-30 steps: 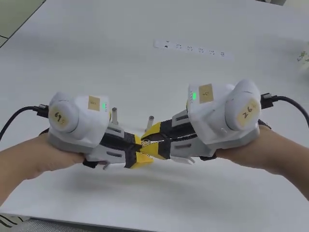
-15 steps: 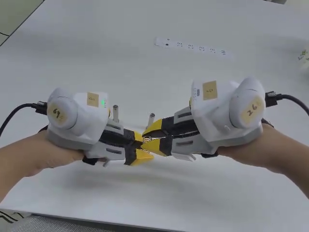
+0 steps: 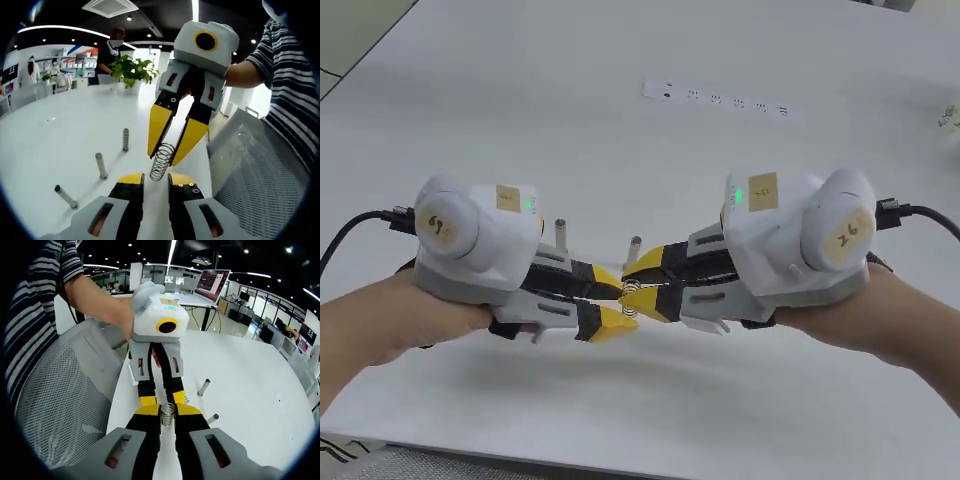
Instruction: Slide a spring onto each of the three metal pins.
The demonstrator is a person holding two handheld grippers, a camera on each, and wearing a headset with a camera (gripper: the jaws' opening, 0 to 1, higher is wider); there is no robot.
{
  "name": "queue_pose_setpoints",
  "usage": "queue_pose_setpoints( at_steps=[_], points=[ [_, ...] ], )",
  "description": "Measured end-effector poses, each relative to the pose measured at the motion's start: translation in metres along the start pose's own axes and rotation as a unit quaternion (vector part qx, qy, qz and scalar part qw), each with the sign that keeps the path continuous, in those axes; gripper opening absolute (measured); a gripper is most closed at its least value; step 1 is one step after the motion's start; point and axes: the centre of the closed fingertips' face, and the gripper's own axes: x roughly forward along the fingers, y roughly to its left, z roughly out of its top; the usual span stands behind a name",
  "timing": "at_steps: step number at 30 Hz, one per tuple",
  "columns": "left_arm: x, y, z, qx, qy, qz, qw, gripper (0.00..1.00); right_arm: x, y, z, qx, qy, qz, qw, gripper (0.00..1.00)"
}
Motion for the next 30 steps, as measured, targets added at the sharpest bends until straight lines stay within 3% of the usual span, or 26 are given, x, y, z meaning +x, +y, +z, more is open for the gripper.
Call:
queue_pose_setpoints(
  at_steps=[14, 30],
  points=[
    [-0.002, 0.003, 0.000, -0.014, -0.002, 0.011, 0.9998, 0.17, 0.000, -0.001, -0.001, -0.001, -0.001, -0.002, 1.0000, 0.07],
    [-0.016, 0.014, -0.006, -0.031, 0.003, 0.043, 0.9986, 0.33, 0.000, -0.005, -0.001, -0.002, -0.002, -0.012, 0.9999, 0.07]
  ],
)
